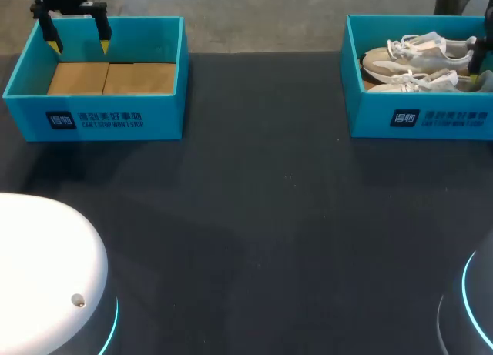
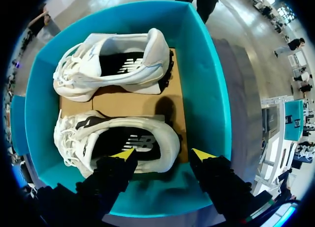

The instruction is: Take the shoe out of the shoebox, open the shoe tongue, remove and reinsert the insole, then place the shoe into the shoebox

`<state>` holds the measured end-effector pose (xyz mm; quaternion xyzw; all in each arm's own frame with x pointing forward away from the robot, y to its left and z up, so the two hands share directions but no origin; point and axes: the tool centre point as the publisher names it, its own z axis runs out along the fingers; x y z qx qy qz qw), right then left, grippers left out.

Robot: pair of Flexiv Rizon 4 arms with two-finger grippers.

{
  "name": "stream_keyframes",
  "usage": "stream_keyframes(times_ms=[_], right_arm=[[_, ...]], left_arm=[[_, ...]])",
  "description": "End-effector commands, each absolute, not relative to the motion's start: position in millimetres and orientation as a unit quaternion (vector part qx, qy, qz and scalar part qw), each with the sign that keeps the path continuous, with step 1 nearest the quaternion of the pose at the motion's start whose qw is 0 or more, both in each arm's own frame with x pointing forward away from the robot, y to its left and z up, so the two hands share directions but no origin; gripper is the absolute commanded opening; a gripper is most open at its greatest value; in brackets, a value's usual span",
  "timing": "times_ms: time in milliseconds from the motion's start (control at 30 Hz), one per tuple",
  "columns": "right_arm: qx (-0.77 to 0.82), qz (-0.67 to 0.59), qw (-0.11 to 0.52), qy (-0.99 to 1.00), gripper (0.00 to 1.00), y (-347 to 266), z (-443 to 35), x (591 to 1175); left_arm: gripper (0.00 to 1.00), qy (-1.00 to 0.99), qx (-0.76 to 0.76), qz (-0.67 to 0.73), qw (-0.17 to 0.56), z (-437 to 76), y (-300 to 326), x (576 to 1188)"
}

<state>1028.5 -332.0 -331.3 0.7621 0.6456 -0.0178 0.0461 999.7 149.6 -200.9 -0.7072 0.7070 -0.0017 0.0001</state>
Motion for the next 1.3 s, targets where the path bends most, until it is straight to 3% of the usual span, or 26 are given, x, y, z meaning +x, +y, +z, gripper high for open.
stream_keyframes(times_ms=[33,200,267,567,633,833,900,1000,1100,1300], right_arm=[[0.763,-0.019,0.041,0.645,0.72,-336,-339,1035],[0.764,-0.020,0.041,0.644,0.68,-338,-347,1040],[0.764,-0.020,0.040,0.643,0.62,-338,-351,1041],[0.764,-0.021,0.032,0.645,0.62,-338,-365,1040],[0.764,-0.022,0.031,0.644,0.51,-339,-368,1040],[0.767,-0.028,0.035,0.640,0.43,-341,-370,1040],[0.768,-0.030,0.035,0.638,0.33,-342,-371,1039],[0.770,-0.033,0.036,0.636,0.27,-343,-372,1038],[0.773,-0.036,0.038,0.633,0.00,-343,-374,1037],[0.771,-0.037,0.042,0.634,0.00,-344,-362,1031]], left_arm=[[1.00,0.707,-0.707,-0.001,0.000,-200,150,1000],[1.00,0.707,-0.707,-0.001,0.000,-200,150,1000],[1.00,0.707,-0.707,-0.001,0.000,-200,150,1000],[1.00,0.707,-0.707,-0.001,0.000,-200,150,1000],[1.00,0.707,-0.707,-0.001,0.000,-200,150,1000],[1.00,0.707,-0.707,-0.001,0.000,-200,150,1000],[1.00,0.707,-0.707,-0.001,0.000,-200,150,1000],[1.00,0.707,-0.707,-0.001,0.000,-200,150,1000],[1.00,0.707,-0.707,-0.001,0.000,-200,150,1000],[1.00,0.707,-0.707,-0.001,0.000,-200,150,1000]])
